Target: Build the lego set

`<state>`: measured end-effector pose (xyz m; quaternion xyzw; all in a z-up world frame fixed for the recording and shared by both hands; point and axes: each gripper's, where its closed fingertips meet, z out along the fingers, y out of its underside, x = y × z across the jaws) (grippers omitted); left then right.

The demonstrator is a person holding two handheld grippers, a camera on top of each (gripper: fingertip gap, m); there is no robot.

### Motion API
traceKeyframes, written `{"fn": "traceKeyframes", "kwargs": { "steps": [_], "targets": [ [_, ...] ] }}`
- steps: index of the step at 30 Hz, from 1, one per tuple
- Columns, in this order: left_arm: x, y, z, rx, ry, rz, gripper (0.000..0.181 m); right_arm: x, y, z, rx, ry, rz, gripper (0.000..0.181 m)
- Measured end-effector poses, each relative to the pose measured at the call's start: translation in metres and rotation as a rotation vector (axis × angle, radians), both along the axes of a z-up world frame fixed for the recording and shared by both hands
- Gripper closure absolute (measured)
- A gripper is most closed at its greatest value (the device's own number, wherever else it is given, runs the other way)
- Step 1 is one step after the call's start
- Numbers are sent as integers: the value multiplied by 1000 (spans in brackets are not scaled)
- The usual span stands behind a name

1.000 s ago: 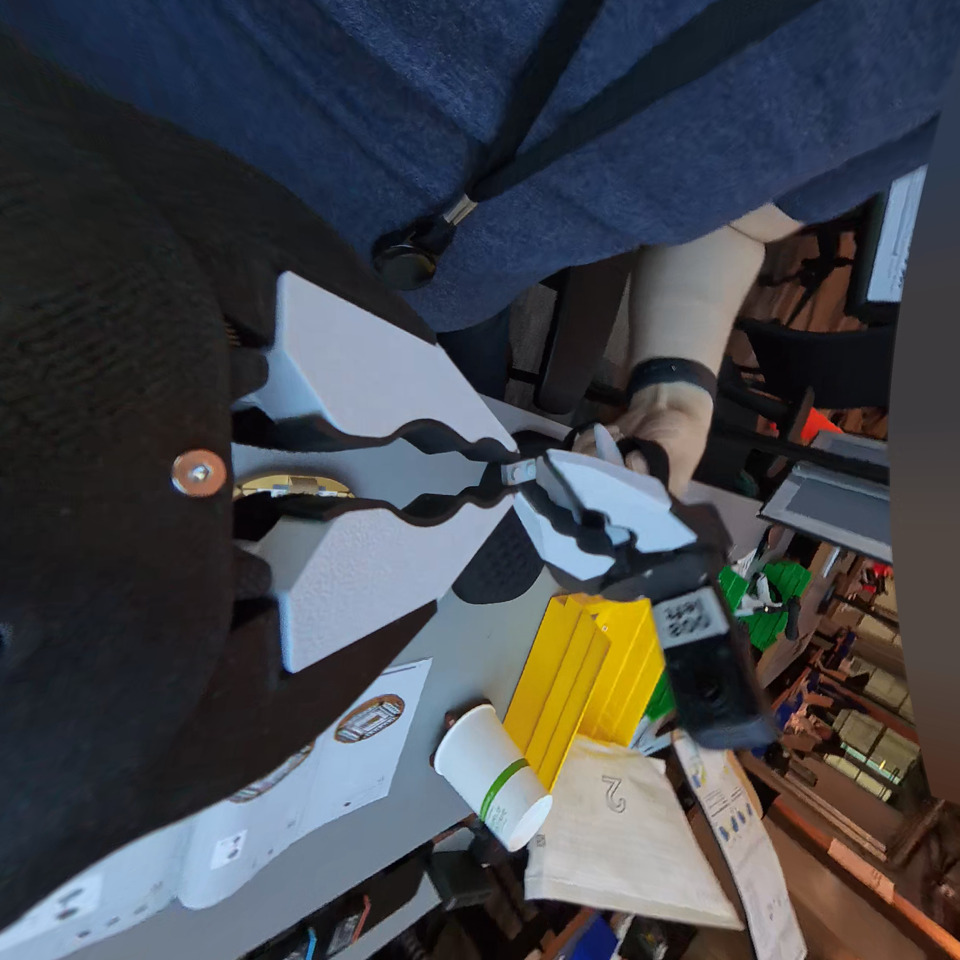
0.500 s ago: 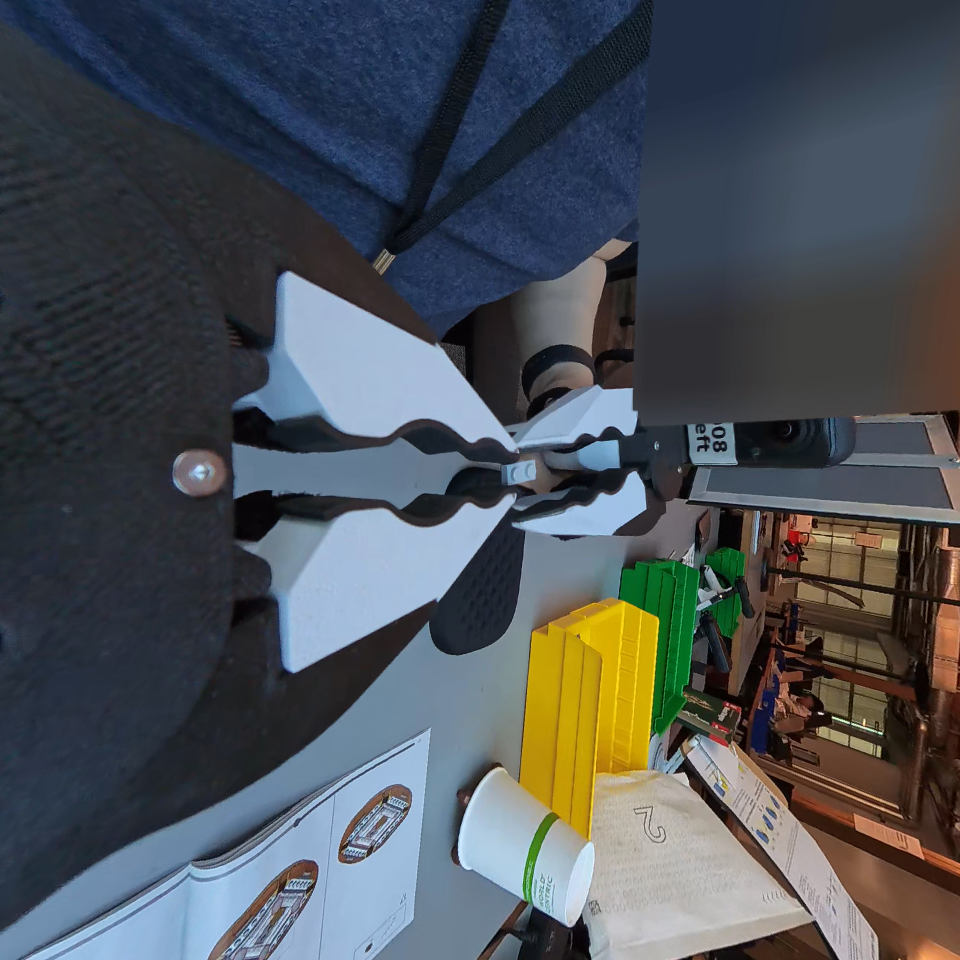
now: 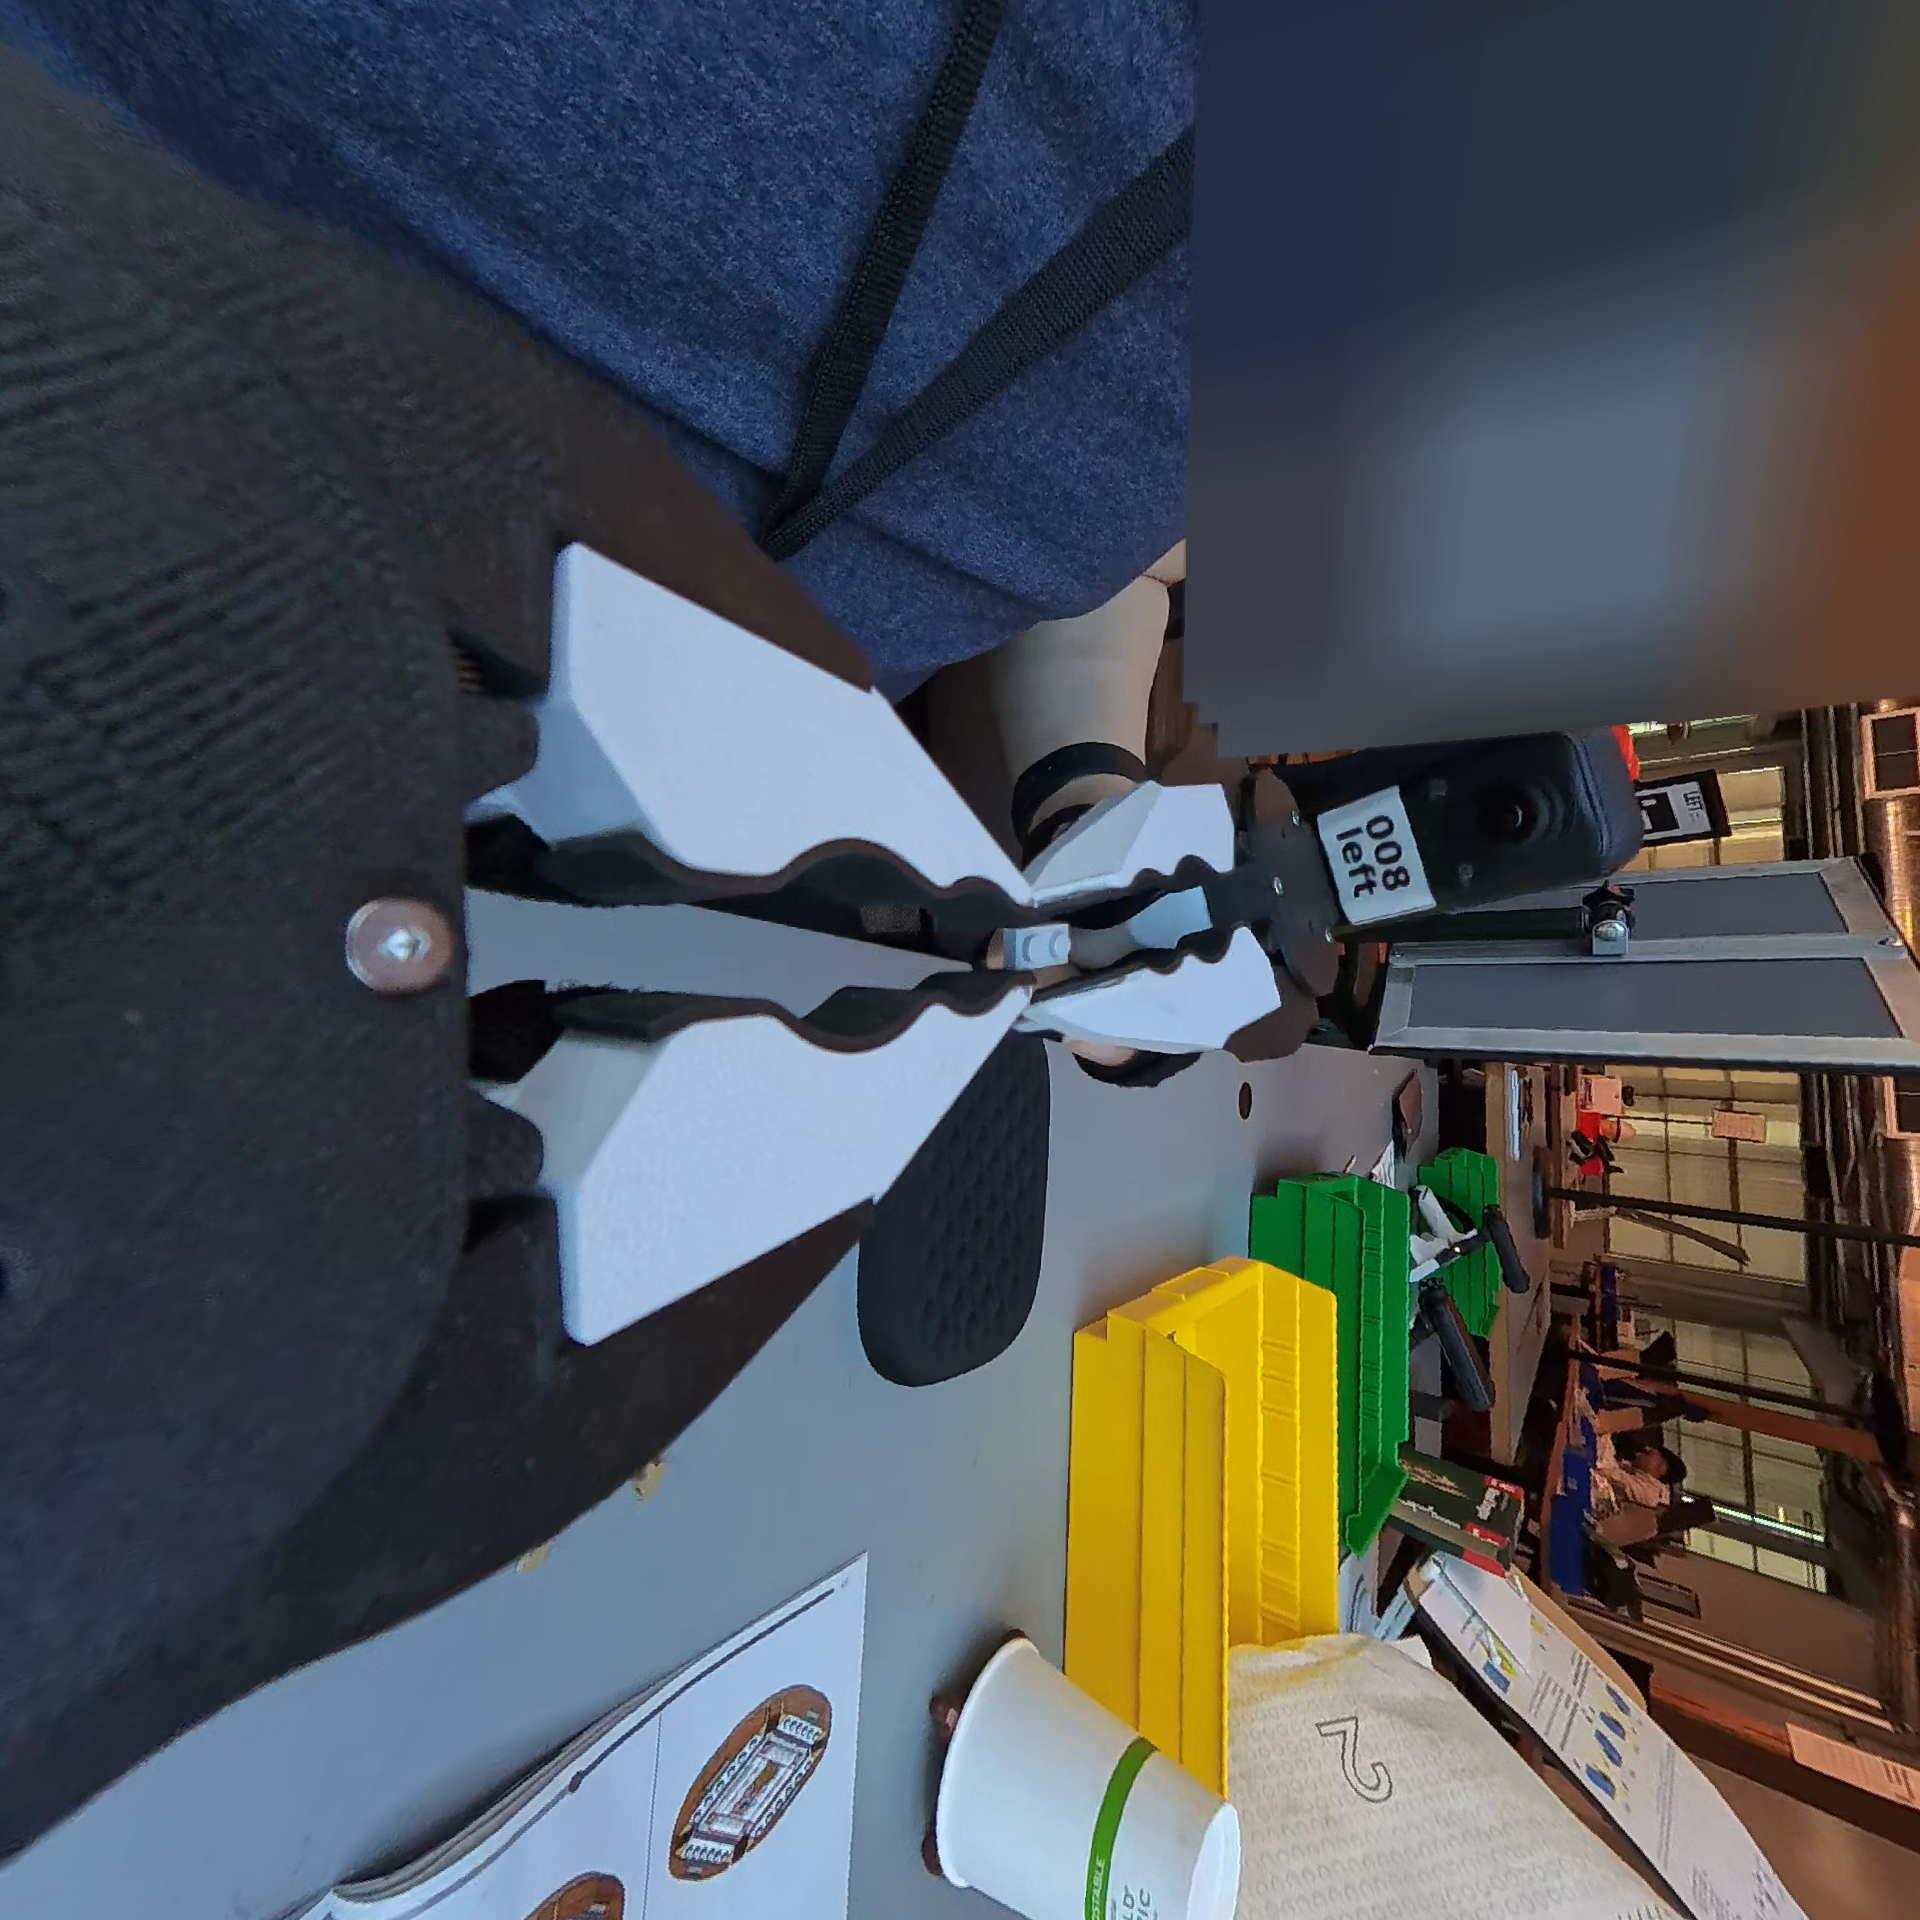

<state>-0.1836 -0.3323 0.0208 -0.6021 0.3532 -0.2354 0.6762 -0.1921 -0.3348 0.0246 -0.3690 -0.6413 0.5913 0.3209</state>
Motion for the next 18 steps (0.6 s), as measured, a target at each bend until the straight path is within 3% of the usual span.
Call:
{"fn": "traceKeyframes", "kwargs": {
  "steps": [12, 14, 18],
  "targets": [
    [0, -6, 3, -55, -101, -63, 175, -2, -4, 0, 85, 58, -14, 175],
    [-3, -6, 2, -53, -105, -49, 176, -3, -1, 2, 88, 79, -33, 160],
    [-22, -5, -3, -44, -101, 28, 175, -7, 32, 2, 111, 49, -107, 159]
  ]
}}
